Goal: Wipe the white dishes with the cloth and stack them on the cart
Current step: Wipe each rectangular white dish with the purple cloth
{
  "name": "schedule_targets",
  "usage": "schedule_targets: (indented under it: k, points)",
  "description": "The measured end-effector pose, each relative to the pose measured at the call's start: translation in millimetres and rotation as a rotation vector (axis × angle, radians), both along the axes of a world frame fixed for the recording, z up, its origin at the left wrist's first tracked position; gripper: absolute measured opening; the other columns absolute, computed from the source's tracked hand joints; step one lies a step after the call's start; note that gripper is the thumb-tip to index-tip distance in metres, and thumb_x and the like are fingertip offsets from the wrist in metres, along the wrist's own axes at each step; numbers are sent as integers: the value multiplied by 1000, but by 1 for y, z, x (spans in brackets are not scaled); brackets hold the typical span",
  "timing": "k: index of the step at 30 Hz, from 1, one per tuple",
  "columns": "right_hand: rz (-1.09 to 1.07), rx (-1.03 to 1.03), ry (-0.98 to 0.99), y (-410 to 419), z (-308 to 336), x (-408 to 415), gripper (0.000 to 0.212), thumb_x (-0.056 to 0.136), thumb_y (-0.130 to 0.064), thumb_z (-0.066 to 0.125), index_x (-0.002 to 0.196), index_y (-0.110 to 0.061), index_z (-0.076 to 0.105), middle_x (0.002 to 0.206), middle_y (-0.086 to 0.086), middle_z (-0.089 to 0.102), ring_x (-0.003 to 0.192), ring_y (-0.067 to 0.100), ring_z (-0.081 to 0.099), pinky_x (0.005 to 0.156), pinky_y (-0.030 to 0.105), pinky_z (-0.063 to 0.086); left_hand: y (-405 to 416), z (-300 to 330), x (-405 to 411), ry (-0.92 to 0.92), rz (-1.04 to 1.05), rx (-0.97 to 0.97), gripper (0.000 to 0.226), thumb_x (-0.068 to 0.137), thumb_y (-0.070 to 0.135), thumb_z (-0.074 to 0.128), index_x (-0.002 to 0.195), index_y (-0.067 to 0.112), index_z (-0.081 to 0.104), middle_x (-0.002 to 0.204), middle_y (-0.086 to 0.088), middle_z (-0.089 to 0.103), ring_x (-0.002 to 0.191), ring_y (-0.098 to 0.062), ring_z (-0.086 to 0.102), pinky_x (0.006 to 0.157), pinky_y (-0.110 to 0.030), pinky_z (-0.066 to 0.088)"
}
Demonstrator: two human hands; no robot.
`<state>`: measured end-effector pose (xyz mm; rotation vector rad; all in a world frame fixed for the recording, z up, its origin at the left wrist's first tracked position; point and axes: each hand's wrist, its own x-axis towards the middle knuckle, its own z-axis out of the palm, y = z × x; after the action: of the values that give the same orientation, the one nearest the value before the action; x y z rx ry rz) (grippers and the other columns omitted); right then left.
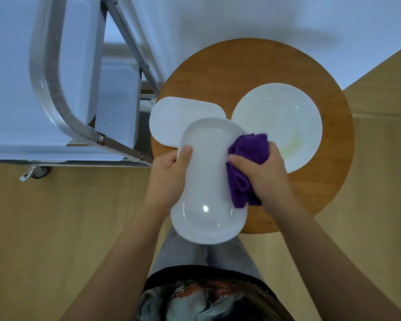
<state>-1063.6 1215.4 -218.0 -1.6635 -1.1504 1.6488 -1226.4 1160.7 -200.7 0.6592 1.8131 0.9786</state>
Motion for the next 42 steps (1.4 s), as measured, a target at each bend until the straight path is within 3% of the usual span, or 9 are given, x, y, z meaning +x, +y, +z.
schedule_targets:
  k: [4, 7, 13, 21, 25, 29, 33, 37, 42]
  points:
    - [-63, -44, 5, -23, -3, -1, 57, 68, -26, 81, 109, -37, 43, 100, -19, 55, 89, 9, 57, 68, 24, 53, 1, -6, 7, -72, 226, 6, 37, 98, 31, 49, 87, 0, 67, 90, -18, 71, 83, -34, 68, 74, -46, 57]
    - [-19, -88, 9, -30, -4, 5, 48, 67, -21, 82, 96, -38, 48, 97, -17, 57, 86, 9, 57, 66, 23, 51, -5, -10, 10, -139, 271, -28, 30, 97, 35, 49, 83, 17, 68, 83, -1, 74, 79, -19, 71, 65, -33, 60]
    - [200, -44, -34, -3, 5, 32, 50, 65, -17, 83, 94, -40, 50, 97, -16, 59, 85, 13, 60, 55, 16, 49, 14, -9, -37, -361, -133, -190, 63, 70, 67, 57, 117, 25, 60, 108, 1, 72, 101, -20, 68, 81, -37, 56]
    - [408, 121, -303, 11, 7, 30, 49, 69, -37, 79, 101, -43, 43, 98, -23, 52, 85, 9, 53, 61, 15, 43, 24, -11, -40, -700, 21, -234, 54, 78, 28, 61, 128, 9, 56, 119, -11, 67, 102, -26, 67, 73, -36, 58]
    - [168, 497, -579, 2, 13, 17, 60, 77, -36, 73, 129, -22, 45, 119, 0, 52, 99, 12, 45, 66, 10, 37, 14, -13, -32, -752, 148, -107, 61, 79, 33, 62, 135, 13, 50, 129, -12, 61, 113, -30, 62, 79, -41, 57]
    - [162, 914, -708, -16, 29, -13, 58, 75, -27, 72, 125, -5, 54, 117, 19, 57, 104, 34, 54, 79, 42, 52, 12, -4, -20, -762, 224, 19, 60, 80, 37, 59, 136, 19, 48, 126, -11, 62, 112, -30, 62, 79, -44, 56]
    - [276, 810, -398, -47, 36, -45, 53, 80, -30, 67, 126, -5, 54, 113, 15, 58, 99, 27, 55, 77, 39, 55, 11, -2, -2, -700, 349, 62, 59, 86, 41, 53, 134, 6, 48, 125, -20, 61, 113, -33, 61, 95, -48, 51]
    - [431, 857, -529, -59, 22, -42, 48, 77, -31, 66, 117, -6, 62, 106, 13, 62, 93, 28, 58, 76, 34, 47, 8, -2, -8, -842, 576, 55, 38, 97, 39, 47, 119, 10, 57, 108, -14, 71, 95, -31, 70, 75, -45, 58]
    - [416, 751, -633, -47, -1, 5, 50, 72, -17, 77, 116, -1, 62, 108, 20, 61, 96, 37, 56, 76, 50, 50, 4, 1, -38, -662, 601, 74, 31, 98, 28, 49, 126, 15, 52, 115, -6, 69, 100, -27, 68, 74, -47, 59]
